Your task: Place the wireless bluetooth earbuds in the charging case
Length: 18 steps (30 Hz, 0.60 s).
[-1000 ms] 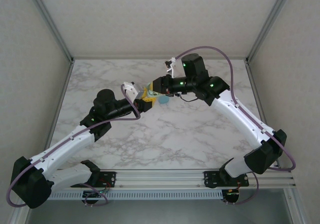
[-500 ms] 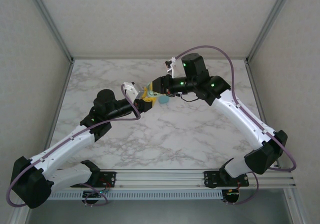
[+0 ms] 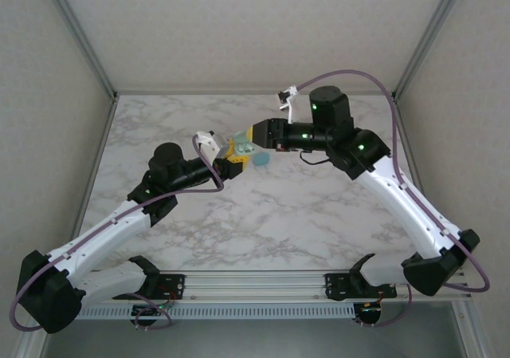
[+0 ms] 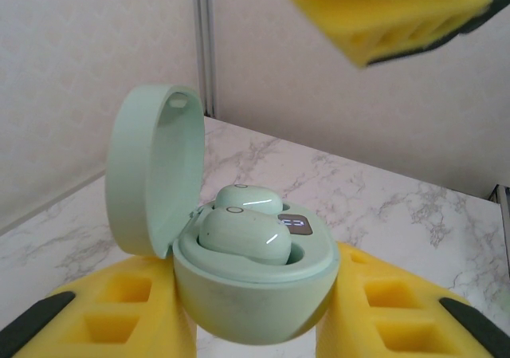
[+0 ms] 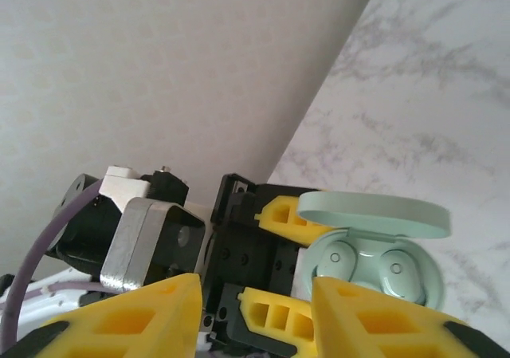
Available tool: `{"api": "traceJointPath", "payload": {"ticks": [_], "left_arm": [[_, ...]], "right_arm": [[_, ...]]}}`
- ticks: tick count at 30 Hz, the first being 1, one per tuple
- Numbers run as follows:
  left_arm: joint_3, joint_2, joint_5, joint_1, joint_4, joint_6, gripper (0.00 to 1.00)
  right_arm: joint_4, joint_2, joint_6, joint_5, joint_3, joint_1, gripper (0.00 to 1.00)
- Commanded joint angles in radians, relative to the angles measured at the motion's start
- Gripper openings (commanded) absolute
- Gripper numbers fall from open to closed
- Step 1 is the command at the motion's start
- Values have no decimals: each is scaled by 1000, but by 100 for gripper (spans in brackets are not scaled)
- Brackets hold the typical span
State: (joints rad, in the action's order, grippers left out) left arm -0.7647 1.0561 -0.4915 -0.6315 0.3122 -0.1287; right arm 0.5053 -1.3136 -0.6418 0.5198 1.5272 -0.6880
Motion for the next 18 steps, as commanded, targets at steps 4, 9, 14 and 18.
{"api": "traceJointPath", "payload": {"ticks": [4,9,14,18], "left_arm": [[-29,-30,-21,-8,-7,-20,18],[-46,-21,-42,-18,-35,-30,18],[-65,-17,-51,-34,-71,-53,18],[-73,-23,-55,-42,-92,-64,19]], "right_arm": [[-2,132,67,-320,-72,0,49],[50,123,10,-383,-63,55,57],[38,67,-68,-257,-37,127,58],[66,-5,-84,-169,32,155,60]]}}
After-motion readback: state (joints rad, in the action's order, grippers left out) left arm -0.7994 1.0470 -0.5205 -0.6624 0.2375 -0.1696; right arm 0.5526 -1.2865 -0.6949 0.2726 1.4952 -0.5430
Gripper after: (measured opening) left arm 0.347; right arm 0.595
